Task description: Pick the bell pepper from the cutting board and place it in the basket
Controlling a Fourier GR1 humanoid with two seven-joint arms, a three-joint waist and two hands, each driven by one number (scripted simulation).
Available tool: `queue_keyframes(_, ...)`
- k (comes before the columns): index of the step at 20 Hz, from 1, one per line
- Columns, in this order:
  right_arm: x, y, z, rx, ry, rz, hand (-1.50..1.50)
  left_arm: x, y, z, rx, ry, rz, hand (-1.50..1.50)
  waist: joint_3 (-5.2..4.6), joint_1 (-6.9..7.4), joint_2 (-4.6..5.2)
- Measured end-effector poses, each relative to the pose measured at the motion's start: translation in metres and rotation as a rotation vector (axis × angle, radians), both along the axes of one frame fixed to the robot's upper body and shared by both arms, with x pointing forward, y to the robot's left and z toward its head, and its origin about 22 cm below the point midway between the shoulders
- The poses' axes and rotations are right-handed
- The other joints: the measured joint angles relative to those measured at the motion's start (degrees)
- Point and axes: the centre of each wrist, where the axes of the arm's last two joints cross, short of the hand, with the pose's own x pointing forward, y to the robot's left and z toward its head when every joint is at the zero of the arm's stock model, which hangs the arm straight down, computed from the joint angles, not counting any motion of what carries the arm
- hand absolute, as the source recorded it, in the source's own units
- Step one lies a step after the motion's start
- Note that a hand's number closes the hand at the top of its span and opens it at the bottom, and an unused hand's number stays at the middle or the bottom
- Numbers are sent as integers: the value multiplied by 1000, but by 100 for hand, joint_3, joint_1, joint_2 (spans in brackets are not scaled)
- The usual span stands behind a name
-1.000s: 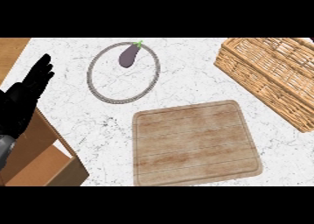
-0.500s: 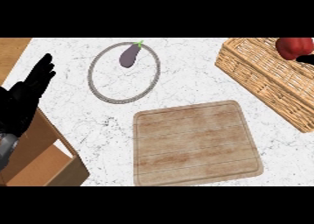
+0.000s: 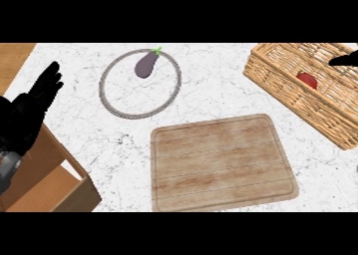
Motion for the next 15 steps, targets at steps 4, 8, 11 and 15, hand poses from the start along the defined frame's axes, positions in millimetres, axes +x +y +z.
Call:
queue_keyframes(4, -2, -21, 10, 105, -75, -87, -150, 1, 1, 0, 2, 4, 0, 0, -3, -22, 3)
queue_keyframes(8, -10, -52, 18, 181, -77, -184, -150, 1, 3, 0, 3, 8, -3, 0, -7, -48, 4)
queue_keyframes(11, -23, -81, 19, 243, -71, -248, -150, 1, 3, 1, -2, 2, -6, 0, -13, -34, 20)
queue_keyframes(15, -44, -118, 19, 281, -47, -297, -150, 1, 3, 2, -9, -3, -9, 0, -16, -23, 41)
